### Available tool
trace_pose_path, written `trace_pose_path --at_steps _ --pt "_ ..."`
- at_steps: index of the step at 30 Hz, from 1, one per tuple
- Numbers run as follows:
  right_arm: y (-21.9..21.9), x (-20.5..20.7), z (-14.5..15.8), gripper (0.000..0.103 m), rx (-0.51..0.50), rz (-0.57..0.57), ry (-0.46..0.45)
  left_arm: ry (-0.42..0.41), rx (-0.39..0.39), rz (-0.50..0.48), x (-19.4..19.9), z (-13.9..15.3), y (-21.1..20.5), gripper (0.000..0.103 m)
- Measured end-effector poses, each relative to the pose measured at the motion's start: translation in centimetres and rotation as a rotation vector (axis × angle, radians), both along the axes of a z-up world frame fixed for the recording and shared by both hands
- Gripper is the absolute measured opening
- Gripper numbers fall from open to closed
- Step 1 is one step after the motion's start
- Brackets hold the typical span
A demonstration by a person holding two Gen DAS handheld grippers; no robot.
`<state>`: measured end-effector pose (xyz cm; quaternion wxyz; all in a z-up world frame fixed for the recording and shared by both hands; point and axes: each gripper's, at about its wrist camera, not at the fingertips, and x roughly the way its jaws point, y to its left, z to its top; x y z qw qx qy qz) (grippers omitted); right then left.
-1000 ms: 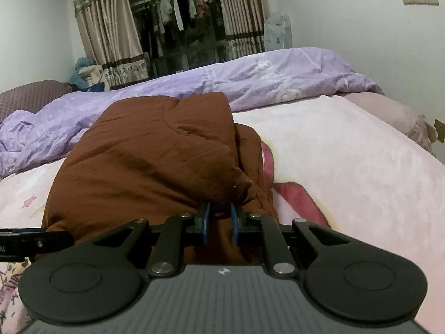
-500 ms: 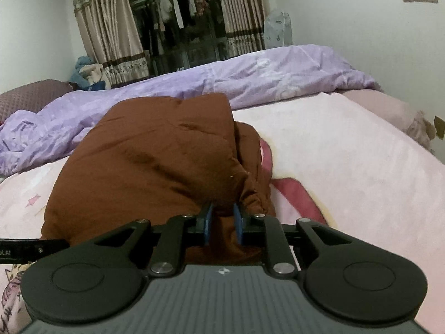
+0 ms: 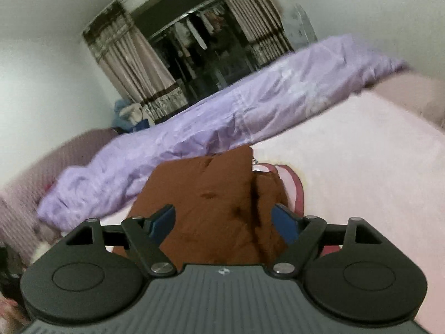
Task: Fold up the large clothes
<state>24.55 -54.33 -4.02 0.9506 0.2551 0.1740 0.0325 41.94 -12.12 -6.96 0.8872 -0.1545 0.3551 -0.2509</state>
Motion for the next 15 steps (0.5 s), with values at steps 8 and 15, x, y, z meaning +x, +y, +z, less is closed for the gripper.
trace_pose_path --at_steps 8,15 --pt "-6.8 5.7 -6.2 0.094 0.446 0.132 0.125 0.189 -0.222 -0.027 6.7 -3.0 3.1 0.078" --pt "-8.2 9.4 -8.7 0.094 0.533 0.154 0.160 0.314 -0.414 -0.074 10.0 -6.0 3.6 0.082"
